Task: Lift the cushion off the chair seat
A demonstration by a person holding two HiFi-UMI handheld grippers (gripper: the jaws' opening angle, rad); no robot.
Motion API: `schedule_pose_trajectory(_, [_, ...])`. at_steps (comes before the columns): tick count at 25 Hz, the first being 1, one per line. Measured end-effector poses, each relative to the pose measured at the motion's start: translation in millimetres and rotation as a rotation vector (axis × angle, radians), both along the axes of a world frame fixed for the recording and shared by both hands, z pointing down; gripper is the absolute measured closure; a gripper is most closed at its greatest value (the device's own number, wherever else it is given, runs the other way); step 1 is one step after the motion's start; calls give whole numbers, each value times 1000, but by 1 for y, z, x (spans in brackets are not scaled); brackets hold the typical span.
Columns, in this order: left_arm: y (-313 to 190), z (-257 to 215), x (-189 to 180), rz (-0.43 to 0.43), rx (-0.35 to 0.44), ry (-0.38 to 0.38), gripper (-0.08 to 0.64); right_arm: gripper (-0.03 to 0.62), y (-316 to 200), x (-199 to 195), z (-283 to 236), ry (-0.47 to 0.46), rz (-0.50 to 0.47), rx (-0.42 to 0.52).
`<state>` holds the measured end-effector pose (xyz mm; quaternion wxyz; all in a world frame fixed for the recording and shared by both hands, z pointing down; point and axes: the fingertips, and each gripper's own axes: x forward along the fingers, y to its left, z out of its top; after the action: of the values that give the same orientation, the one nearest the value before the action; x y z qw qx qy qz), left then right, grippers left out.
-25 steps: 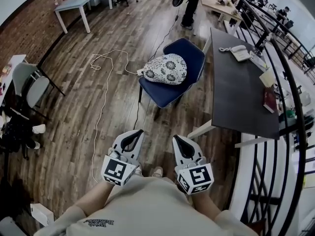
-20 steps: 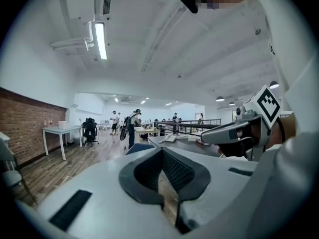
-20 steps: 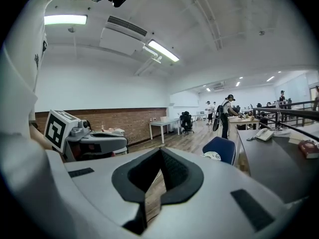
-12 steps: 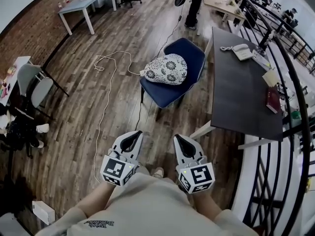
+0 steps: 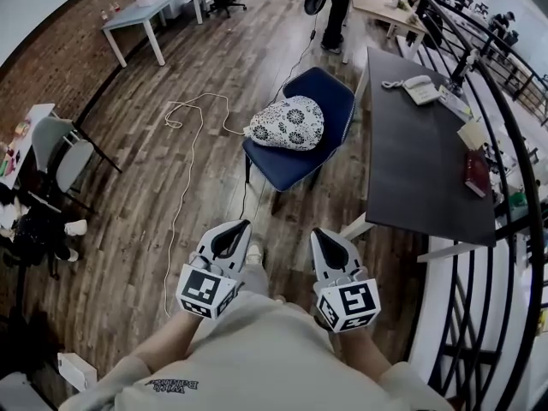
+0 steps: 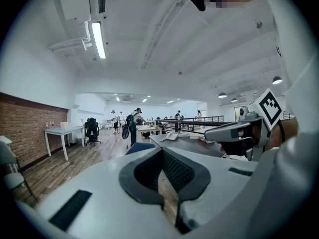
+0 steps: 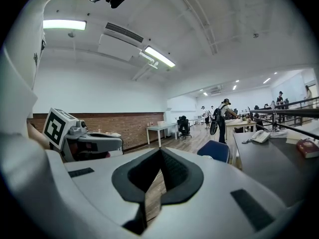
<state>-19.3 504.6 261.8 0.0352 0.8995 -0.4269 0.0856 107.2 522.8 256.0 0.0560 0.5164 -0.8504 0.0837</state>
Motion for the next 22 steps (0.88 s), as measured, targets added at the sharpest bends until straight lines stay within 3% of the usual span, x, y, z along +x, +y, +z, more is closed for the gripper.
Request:
schedule_pose_trajectory(10, [-67, 18, -1, 1, 31, 8, 555, 589, -70, -3, 19, 32, 20, 15])
schedule_pose_trajectory(22, [-235, 26, -25, 10, -35, 16, 555, 589, -227, -29, 36, 53, 23, -40])
